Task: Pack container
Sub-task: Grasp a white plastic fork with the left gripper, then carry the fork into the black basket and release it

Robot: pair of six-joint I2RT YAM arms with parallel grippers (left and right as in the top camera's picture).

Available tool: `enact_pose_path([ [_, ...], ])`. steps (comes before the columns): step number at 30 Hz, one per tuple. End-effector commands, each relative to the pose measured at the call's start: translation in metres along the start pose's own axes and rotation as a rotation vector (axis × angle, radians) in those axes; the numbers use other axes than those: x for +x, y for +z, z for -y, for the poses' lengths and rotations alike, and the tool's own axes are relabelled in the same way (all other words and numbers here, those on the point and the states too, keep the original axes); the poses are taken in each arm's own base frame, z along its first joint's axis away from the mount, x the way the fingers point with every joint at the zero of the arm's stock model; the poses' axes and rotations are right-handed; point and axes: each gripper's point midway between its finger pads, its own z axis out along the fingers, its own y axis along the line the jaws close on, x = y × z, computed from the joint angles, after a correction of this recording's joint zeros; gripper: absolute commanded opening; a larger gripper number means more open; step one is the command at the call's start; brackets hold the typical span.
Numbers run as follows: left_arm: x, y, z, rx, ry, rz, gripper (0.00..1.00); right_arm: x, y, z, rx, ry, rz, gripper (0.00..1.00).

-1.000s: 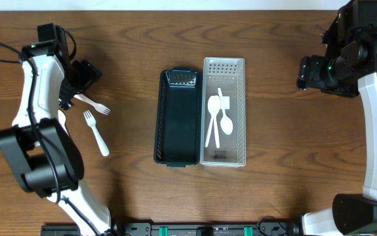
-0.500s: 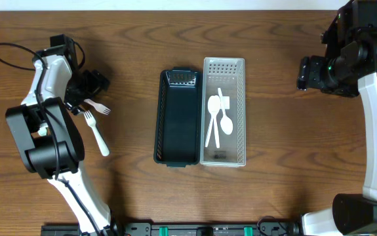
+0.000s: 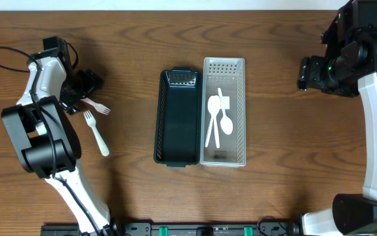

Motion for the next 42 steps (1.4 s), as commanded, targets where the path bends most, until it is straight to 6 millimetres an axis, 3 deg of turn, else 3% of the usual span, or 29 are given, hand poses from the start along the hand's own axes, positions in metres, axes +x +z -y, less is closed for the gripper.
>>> enact_pose_path([
  [1, 0.006, 0.011, -0.004, -0.008, 0.021, -0.024, 0.98, -0.001, -0.007, 0.005, 0.008, -0.006, 0.021, 0.77],
  [12, 0.011, 0.022, -0.009, -0.01, 0.021, -0.027, 0.98, 0.0, -0.007, 0.005, 0.008, -0.006, 0.02, 0.76],
  [15, 0.011, 0.022, -0.009, -0.01, 0.02, -0.028, 0.76, 0.0, -0.007, 0.005, 0.009, -0.006, 0.018, 0.75],
  [17, 0.011, 0.022, -0.009, -0.01, 0.02, -0.029, 0.55, 0.001, -0.007, 0.005, 0.009, -0.006, 0.014, 0.74],
  [22, 0.011, 0.022, -0.009, -0.011, 0.02, -0.03, 0.5, 0.002, -0.007, 0.005, 0.01, -0.006, 0.009, 0.73],
  [25, 0.011, 0.022, -0.009, -0.011, 0.02, -0.029, 0.33, 0.002, -0.007, 0.005, 0.01, -0.006, 0.009, 0.73],
  [31, 0.01, 0.022, -0.008, -0.009, 0.021, -0.026, 0.24, 0.002, -0.007, 0.005, 0.01, -0.006, 0.009, 0.73],
  [34, 0.009, 0.019, -0.007, -0.006, 0.026, -0.021, 0.12, 0.002, -0.007, 0.005, 0.011, -0.006, 0.01, 0.73],
  [36, 0.007, 0.014, -0.005, 0.002, 0.044, -0.009, 0.06, 0.002, -0.007, 0.005, 0.01, -0.006, 0.011, 0.73],
  [42, 0.005, -0.017, 0.006, 0.03, 0.089, 0.035, 0.06, 0.001, -0.007, 0.005, 0.009, -0.006, 0.014, 0.73],
])
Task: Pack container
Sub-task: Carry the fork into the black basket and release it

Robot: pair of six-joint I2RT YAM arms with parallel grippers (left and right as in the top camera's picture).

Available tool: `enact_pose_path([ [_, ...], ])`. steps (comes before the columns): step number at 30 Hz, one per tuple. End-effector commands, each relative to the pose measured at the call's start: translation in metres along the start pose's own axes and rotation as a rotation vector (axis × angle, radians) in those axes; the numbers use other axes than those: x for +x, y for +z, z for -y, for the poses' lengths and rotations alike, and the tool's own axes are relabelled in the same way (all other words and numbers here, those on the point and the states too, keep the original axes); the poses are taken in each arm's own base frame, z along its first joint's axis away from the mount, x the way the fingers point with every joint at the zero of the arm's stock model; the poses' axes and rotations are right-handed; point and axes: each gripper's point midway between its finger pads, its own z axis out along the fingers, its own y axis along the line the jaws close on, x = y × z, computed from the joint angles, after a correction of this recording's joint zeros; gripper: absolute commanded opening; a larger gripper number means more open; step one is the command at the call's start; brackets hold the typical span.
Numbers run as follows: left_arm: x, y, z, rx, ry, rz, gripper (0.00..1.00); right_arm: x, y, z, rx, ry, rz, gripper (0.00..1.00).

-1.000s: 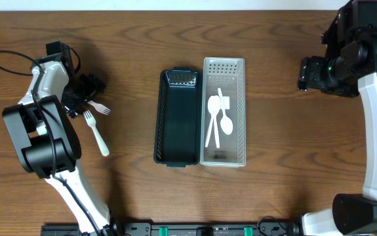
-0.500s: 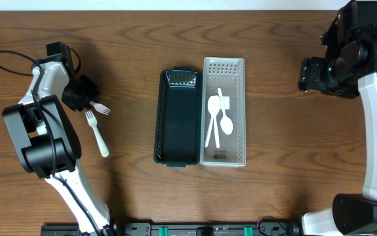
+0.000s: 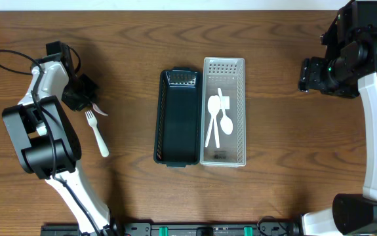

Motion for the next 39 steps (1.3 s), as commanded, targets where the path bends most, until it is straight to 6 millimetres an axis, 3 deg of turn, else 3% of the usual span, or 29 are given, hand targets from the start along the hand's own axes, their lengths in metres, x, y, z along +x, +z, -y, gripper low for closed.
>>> enact_pose_path([
  [1, -0.005, -0.035, 0.013, 0.029, 0.058, 0.065, 0.06, -0.002, -0.007, 0.004, 0.005, -0.006, 0.028, 0.73],
  [4, 0.003, -0.066, 0.031, 0.061, 0.156, 0.116, 0.06, -0.004, -0.007, 0.003, 0.003, -0.006, 0.035, 0.73],
  [7, 0.023, -0.097, 0.054, 0.091, 0.281, 0.156, 0.06, -0.006, -0.007, 0.003, 0.002, -0.006, 0.042, 0.73],
  [12, 0.091, -0.144, 0.094, 0.136, 0.47, 0.169, 0.06, -0.01, -0.007, 0.002, -0.001, -0.006, 0.057, 0.73],
  [17, 0.166, -0.16, 0.126, 0.164, 0.666, 0.135, 0.06, -0.01, -0.007, 0.002, -0.001, -0.006, 0.06, 0.73],
  [21, 0.219, -0.148, 0.147, 0.158, 0.814, 0.088, 0.06, -0.01, -0.007, 0.002, -0.001, -0.006, 0.06, 0.73],
  [26, 0.249, -0.112, 0.147, 0.054, 0.911, 0.04, 0.06, -0.01, -0.007, 0.002, -0.001, -0.006, 0.058, 0.73],
  [35, 0.259, -0.039, 0.133, -0.11, 0.923, -0.112, 0.06, -0.005, -0.007, 0.003, 0.003, -0.007, 0.039, 0.73],
  [39, 0.259, -0.028, 0.129, -0.136, 0.937, -0.132, 0.06, -0.004, -0.007, 0.004, 0.004, -0.007, 0.034, 0.73],
])
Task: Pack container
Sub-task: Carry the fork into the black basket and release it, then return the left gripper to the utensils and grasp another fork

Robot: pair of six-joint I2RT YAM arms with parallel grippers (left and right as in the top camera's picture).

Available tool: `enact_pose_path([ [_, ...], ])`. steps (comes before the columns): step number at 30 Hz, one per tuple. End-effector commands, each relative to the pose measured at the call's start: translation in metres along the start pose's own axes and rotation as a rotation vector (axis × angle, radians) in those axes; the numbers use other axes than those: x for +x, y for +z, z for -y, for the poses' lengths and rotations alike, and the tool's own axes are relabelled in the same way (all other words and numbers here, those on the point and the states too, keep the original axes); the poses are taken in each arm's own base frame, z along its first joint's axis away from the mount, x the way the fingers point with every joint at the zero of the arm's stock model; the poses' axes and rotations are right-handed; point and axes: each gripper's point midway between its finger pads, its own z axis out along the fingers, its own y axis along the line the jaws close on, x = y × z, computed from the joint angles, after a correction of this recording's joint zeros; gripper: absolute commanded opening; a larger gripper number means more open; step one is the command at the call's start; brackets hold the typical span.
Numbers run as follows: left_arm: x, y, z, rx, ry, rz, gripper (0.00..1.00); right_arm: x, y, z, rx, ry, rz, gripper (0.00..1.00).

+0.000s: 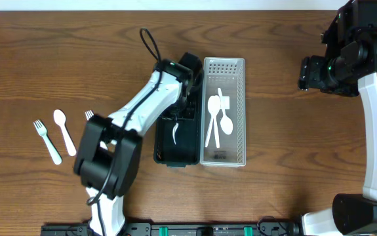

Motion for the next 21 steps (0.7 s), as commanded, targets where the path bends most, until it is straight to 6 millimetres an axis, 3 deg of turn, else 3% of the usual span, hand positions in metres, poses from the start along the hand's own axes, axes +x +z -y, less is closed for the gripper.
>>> enact_pose_path([
  [1, -0.001, -0.002, -0.007, -0.03, 0.023, 0.012, 0.06, 0.0, -0.007, 0.004, 0.007, -0.006, 0.019, 0.73],
  [4, -0.008, -0.017, -0.015, -0.072, 0.039, 0.073, 0.17, 0.0, -0.007, 0.004, 0.006, -0.006, 0.02, 0.73],
  [5, -0.01, -0.024, -0.016, -0.079, 0.053, 0.096, 0.33, -0.001, -0.007, 0.004, 0.006, -0.006, 0.02, 0.73],
  [6, -0.013, -0.033, -0.019, -0.09, 0.061, 0.128, 0.43, -0.001, -0.007, 0.004, 0.006, -0.006, 0.021, 0.73],
  [11, -0.014, -0.094, -0.023, -0.074, 0.102, 0.298, 0.7, -0.001, -0.007, 0.004, 0.007, -0.01, 0.021, 0.73],
  [16, 0.005, -0.155, -0.054, -0.088, 0.04, 0.432, 0.72, -0.001, -0.007, 0.008, 0.027, -0.01, 0.024, 0.73],
  [21, 0.036, -0.184, -0.122, -0.117, -0.14, 0.439, 0.75, -0.001, -0.007, 0.009, 0.032, -0.013, 0.025, 0.73],
])
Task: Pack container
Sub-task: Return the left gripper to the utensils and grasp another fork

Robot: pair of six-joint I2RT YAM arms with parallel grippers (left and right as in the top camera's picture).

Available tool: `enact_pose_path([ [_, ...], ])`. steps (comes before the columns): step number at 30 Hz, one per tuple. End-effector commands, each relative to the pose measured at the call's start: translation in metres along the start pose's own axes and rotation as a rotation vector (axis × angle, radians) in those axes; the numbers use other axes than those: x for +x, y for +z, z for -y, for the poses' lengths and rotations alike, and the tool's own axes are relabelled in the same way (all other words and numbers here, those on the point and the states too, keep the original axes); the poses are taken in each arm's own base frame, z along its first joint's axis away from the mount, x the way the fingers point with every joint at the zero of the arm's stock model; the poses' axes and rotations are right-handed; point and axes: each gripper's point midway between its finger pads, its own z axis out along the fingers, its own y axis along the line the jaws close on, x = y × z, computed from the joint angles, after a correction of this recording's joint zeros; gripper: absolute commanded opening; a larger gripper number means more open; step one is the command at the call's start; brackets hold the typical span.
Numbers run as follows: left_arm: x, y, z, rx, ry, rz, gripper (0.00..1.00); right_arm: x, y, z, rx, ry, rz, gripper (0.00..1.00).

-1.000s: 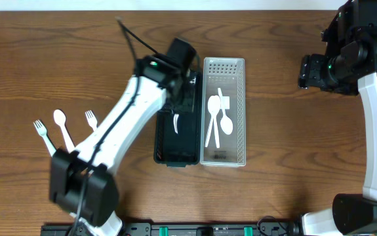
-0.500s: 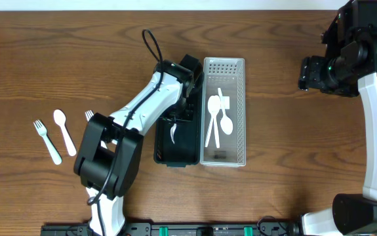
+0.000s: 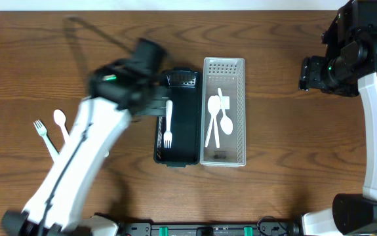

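A white fork [image 3: 168, 122] lies flat in the black container [image 3: 177, 152], prongs toward the near end. My left gripper [image 3: 154, 103] is blurred by motion at the container's left rim, apart from the fork and holding nothing. A second white fork [image 3: 42, 132] and a white spoon [image 3: 59, 120] lie on the table at the far left. My right gripper [image 3: 304, 73] hangs at the right side, far from everything; its fingers do not show clearly.
A white perforated tray [image 3: 240, 111] stands right against the black container and holds two white spoons [image 3: 219, 119]. My left arm [image 3: 83, 164] stretches diagonally over the left half of the table and hides part of it.
The fork that hung from my left gripper over the black container now lies flat inside it. The left arm has swung back to the left of the container. The right arm is unmoved.
My left gripper was at the far left beside loose forks on the table, then down on one of them. Later it was over the black container with a white fork in it. Now that fork rests in the container and the gripper is off it.
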Motion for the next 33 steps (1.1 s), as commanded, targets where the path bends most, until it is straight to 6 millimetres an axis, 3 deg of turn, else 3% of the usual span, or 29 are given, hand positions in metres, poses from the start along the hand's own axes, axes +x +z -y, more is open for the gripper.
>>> enact_pose_path([
  [1, 0.001, -0.01, -0.052, -0.084, -0.121, 0.01, 0.76, -0.001, -0.007, 0.006, 0.017, -0.009, 0.024, 0.73],
  [6, 0.012, 0.009, -0.122, -0.14, -0.349, -0.031, 0.81, -0.001, -0.007, 0.006, 0.017, -0.009, 0.024, 0.74],
  [13, 0.044, 0.091, -0.153, -0.061, -0.534, -0.152, 0.84, -0.001, -0.007, 0.006, 0.017, -0.008, 0.024, 0.74],
  [18, 0.073, 0.145, -0.152, -0.043, -0.551, -0.282, 0.85, -0.001, -0.007, 0.006, 0.017, -0.008, 0.024, 0.74],
  [23, 0.084, 0.182, -0.152, -0.042, -0.549, -0.366, 0.85, -0.001, -0.007, 0.006, 0.017, -0.008, 0.023, 0.74],
  [33, 0.094, 0.224, -0.152, -0.044, -0.548, -0.426, 0.85, 0.001, -0.007, 0.007, 0.019, -0.009, 0.013, 0.73],
])
